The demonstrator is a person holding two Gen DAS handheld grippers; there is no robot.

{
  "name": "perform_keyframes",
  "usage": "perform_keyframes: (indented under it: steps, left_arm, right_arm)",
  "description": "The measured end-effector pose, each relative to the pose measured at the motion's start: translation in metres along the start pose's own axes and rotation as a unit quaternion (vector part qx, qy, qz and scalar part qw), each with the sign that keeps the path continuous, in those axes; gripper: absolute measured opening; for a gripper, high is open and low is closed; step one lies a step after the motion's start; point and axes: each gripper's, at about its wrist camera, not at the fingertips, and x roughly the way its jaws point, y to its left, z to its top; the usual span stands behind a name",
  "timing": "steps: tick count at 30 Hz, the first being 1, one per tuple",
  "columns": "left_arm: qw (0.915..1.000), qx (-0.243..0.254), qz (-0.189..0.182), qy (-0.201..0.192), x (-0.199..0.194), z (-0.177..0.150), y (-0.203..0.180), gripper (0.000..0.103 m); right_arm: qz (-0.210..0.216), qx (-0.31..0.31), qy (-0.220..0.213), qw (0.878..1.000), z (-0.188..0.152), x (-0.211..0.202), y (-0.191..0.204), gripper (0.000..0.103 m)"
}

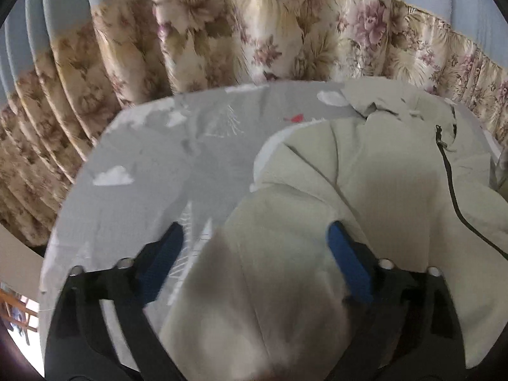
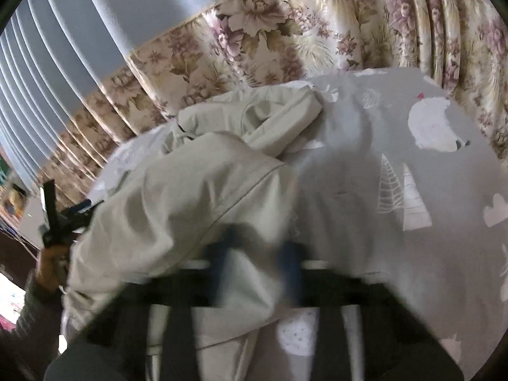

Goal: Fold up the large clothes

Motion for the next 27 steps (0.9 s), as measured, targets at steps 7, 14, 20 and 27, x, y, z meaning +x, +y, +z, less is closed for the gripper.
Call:
perform_keyframes:
  steps: [7, 14, 20, 27]
  left_arm:
    - [0.9996, 0.013, -0.018, 0.016, 0.011, -0.001, -0.015, 0.008]
    - [0.9995, 0.005, -0.028, -0.012, -0.012, 0.02, -0.009, 0.004]
    - [0.9977, -0.002, -0.04, -0.054, -0.042, 0.066, -0.009, 0.004]
    - [0.998, 0.019, -0.019, -0.057, -0.021, 0.115, -0.031, 0.004]
  right_arm:
    - [-0.015, -0.027, -0.04, 0.999, 0.013, -0.009, 0.005, 0.003]
    - [-0.05, -0.028, -0.104, 0.993, 0.046, -0.03, -0.007, 0.002]
    - [-0.117, -0.041, -0.161, 0.979, 0.113, -0.059, -0.037, 0.0]
    - [-0.178, -0.023, -0.173, 0.968, 0.171, -0.077, -0.093, 0.0]
